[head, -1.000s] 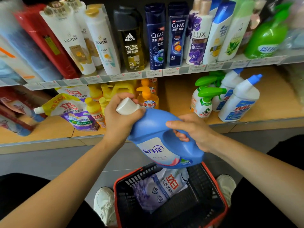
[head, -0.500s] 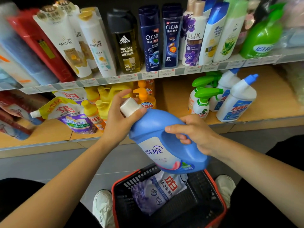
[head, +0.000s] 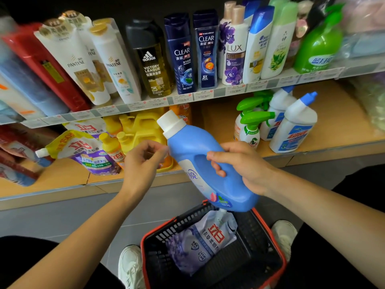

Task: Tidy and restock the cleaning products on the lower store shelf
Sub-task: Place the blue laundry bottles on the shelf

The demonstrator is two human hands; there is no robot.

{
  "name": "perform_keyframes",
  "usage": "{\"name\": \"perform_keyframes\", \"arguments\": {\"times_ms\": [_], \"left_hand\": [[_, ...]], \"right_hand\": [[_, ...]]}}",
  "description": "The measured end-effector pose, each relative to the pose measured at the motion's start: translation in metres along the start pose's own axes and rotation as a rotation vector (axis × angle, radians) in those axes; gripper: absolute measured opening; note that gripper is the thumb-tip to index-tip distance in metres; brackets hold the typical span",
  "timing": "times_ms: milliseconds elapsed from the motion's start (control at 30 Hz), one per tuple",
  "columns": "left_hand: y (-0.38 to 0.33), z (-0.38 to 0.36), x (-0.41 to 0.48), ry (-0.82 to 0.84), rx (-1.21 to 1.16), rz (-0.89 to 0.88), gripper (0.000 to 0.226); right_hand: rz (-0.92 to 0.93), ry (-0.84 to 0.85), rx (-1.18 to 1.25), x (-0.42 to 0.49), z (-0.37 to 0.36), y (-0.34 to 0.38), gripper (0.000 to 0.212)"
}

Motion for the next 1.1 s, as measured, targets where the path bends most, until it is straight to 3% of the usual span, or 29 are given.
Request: {"name": "perform_keyframes", "arguments": {"times_ms": [100, 200, 300, 367, 467, 600, 800, 900, 967, 1100], "left_hand": [[-0.013, -0.026, -0.013, 0.234, -0.080, 0.039, 0.010], [-0.017, -0.053, -0.033, 0.444, -0.136, 0.102, 0.008], [-0.020, -0.061, -0.039, 0.493, -0.203, 0.140, 0.007], [-0.020, -0.062, -0.040, 0.523, -0.211, 0.150, 0.020], [-0.016, -0.061, -0.046, 0.554, -0.218, 0.191, 0.033], [-0.009, -0.057, -0.058, 0.559, -0.227, 0.266, 0.029], [-0.004, -0.044, -0.058, 0.536, -0.363, 0.317, 0.026], [-0.006, -0.035, -0.052, 0.437, -0.434, 0.326, 0.038], [-0.009, -0.030, -0.047, 0.363, -0.481, 0.295, 0.026], [-0.020, -0.015, -0.039, 0.344, -0.410, 0.140, 0.028]], "right_hand": [[0.009, 0.046, -0.063, -0.002, -0.007, 0.001, 0.016], [-0.035, 0.120, -0.071, -0.004, -0.014, -0.004, 0.022], [-0.060, 0.237, -0.092, -0.008, -0.023, -0.008, 0.037], [-0.079, 0.295, -0.078, -0.010, -0.028, -0.012, 0.042], [-0.115, 0.353, -0.097, -0.010, -0.035, -0.023, 0.042], [-0.135, 0.395, -0.280, -0.005, -0.036, -0.028, 0.033], [0.039, 0.265, -0.506, 0.006, -0.036, -0.025, 0.028], [0.239, -0.048, -0.661, 0.013, -0.017, -0.012, 0.022], [0.303, -0.220, -0.655, 0.014, -0.005, -0.009, 0.018], [0.288, -0.187, -0.503, 0.020, -0.014, -0.024, 0.046]]}}
Point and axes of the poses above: each hand's wrist, its own x-axis towards the middle knuckle, its own z-axis out of the back of the hand, y = z × x, the point moved 7 cm from there along x, towards the middle knuckle, and after that the axes turned 8 degrees about -z, right-handed, at the moved point
